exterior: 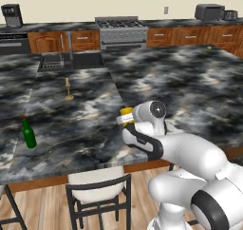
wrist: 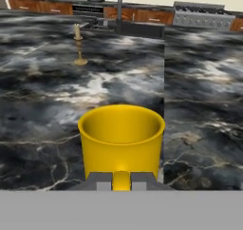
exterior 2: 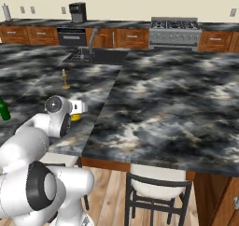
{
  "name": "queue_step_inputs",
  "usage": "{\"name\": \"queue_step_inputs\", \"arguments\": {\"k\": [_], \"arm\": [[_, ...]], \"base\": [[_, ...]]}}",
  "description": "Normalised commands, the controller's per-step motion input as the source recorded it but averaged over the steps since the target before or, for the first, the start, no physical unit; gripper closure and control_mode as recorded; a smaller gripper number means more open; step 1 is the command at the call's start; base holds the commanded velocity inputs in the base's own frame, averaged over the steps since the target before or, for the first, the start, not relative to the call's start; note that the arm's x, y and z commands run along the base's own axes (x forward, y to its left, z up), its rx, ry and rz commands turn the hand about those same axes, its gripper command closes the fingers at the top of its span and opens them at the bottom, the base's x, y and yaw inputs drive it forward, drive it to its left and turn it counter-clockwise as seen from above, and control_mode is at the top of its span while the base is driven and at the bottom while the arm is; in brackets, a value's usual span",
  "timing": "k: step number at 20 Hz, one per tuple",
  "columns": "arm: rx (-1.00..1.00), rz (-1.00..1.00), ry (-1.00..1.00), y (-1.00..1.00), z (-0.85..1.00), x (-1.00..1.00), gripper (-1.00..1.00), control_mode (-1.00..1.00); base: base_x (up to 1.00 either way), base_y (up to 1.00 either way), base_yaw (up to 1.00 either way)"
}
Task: Open the cabinet directly in front. Then move the beer and the mug to the dining counter with the candle on it.
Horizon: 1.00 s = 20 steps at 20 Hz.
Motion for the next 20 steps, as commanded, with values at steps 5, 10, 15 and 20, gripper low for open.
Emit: {"name": "queue_step_inputs", "arguments": {"k": [5,10,15,20], "arm": [[0.04,0.00,-0.05,0.00,-0.10,0.00,1.00,-1.00],[0.05,0.00,-0.02,0.00,-0.12,0.00,1.00,-1.00],[0.00,0.00,0.00,0.00,-0.09,0.00,1.00,-1.00],[-0.02,0.00,0.00,0.00,-0.37,0.06,1.00,-1.00]], "base": [[0.00,0.00,0.00],[0.00,0.00,0.00],[0.00,0.00,0.00],[0.00,0.00,0.00]]}}
